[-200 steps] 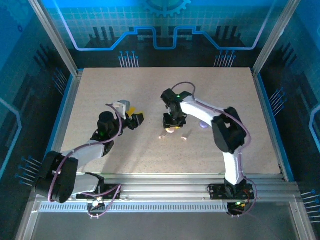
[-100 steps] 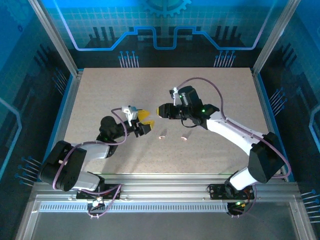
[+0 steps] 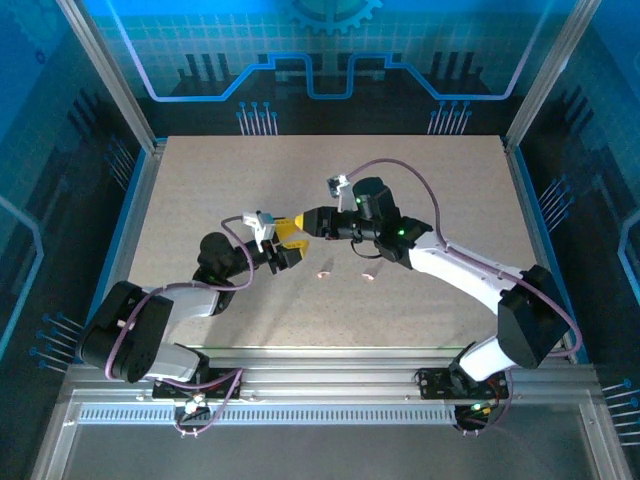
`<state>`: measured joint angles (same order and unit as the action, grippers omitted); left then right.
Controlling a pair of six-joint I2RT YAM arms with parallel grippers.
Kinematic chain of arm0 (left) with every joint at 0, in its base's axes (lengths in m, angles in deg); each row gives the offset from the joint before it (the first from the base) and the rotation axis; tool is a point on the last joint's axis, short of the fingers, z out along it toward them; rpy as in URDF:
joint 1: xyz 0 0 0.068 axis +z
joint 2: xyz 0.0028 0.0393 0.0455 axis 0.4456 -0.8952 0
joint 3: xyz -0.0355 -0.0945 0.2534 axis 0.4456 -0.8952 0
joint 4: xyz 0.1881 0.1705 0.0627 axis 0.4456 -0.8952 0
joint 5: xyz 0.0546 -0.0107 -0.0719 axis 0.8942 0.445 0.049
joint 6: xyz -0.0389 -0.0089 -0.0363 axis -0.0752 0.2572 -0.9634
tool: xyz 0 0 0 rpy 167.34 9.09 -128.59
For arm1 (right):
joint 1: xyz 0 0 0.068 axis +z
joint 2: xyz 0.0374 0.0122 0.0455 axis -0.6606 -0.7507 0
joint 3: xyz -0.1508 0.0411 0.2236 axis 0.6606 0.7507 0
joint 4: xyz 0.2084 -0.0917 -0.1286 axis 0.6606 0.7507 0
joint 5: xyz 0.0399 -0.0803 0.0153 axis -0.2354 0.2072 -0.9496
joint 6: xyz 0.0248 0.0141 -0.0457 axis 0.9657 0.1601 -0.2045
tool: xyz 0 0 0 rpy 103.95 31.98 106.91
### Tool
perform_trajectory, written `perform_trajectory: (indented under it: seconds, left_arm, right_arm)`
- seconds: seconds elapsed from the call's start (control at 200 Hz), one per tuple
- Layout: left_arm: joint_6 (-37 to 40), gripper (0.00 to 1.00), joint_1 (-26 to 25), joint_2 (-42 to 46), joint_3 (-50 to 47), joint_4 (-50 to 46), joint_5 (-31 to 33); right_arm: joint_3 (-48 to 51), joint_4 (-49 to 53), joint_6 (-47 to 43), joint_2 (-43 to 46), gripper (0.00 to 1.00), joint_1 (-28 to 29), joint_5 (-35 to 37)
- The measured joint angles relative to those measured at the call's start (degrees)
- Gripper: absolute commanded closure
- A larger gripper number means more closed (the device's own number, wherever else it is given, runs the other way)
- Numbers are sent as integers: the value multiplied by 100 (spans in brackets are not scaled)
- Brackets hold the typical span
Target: Insert wireless bluetooth earbuds into charging case
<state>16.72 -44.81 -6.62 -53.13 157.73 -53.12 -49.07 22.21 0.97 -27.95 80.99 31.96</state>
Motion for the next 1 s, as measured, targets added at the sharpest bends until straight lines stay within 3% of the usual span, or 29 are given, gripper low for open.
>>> perform_trajectory:
  seconds: [0.395, 0.66, 0.785, 1.001]
  left_arm:
    - [-24, 47, 0, 0, 4, -17, 267]
    - [-142, 63, -33, 0, 15, 13, 232]
    - [-157, 76, -42, 0, 15, 31, 197]
    - [-175, 83, -42, 0, 15, 28, 197]
  right_arm:
    - [175, -136, 94, 0, 65, 136, -109]
    - [184, -175, 111, 0, 65, 160, 39]
    - [184, -177, 109, 0, 65, 166, 107]
    - [184, -175, 107, 0, 61, 173, 195]
